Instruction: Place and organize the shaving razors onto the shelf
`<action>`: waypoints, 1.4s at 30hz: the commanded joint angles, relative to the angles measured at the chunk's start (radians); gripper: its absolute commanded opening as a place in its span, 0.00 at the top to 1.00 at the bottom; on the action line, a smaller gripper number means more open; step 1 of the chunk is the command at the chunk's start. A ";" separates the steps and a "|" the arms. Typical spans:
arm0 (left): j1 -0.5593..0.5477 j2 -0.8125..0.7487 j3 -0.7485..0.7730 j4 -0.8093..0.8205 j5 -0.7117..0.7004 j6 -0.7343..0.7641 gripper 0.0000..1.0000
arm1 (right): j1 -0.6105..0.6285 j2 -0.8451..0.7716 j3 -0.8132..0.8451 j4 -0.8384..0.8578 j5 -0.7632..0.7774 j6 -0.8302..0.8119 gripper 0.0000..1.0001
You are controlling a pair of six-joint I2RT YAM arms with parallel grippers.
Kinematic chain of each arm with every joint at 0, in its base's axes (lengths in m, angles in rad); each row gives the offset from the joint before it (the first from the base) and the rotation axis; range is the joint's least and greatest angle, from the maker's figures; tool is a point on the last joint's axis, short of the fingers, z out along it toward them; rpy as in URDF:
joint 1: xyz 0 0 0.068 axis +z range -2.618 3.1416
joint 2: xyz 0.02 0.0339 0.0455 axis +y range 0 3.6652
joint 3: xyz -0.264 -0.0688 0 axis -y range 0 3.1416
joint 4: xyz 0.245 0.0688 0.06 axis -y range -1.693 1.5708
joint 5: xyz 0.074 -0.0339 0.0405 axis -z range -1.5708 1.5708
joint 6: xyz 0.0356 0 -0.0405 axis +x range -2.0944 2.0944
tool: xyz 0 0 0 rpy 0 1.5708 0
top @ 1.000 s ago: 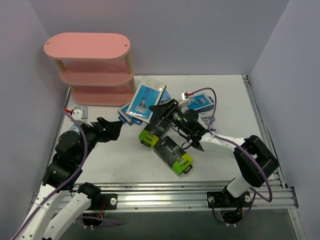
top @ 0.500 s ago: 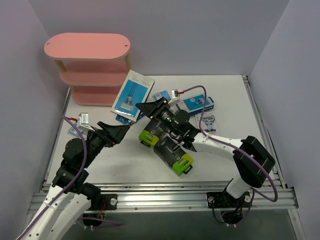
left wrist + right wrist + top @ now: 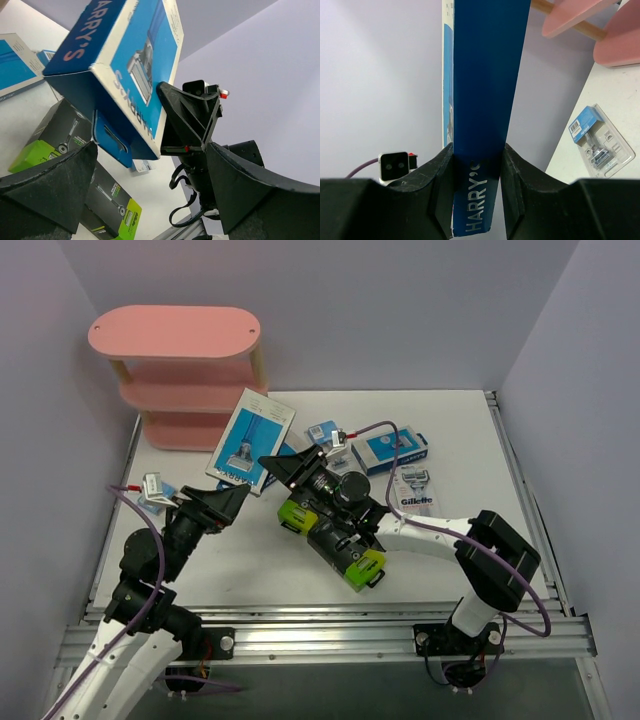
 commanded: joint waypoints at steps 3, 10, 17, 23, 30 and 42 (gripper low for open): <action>0.007 -0.031 -0.028 -0.019 -0.046 -0.040 0.00 | 0.015 -0.059 -0.002 0.131 0.031 0.012 1.00; 0.008 -0.064 -0.020 -0.011 -0.063 -0.011 0.16 | 0.035 -0.040 -0.024 0.198 0.025 0.022 1.00; 0.008 -0.074 -0.003 -0.031 -0.078 0.012 0.27 | 0.052 0.008 -0.038 0.294 0.008 0.064 1.00; 0.008 -0.103 -0.011 -0.051 -0.096 0.015 0.42 | 0.052 0.016 -0.053 0.325 -0.005 0.085 1.00; 0.008 -0.110 0.007 -0.088 -0.118 0.041 0.52 | 0.052 0.031 -0.075 0.376 -0.020 0.101 1.00; 0.008 -0.087 0.035 -0.088 -0.147 0.046 0.40 | 0.052 0.054 -0.084 0.426 -0.038 0.119 1.00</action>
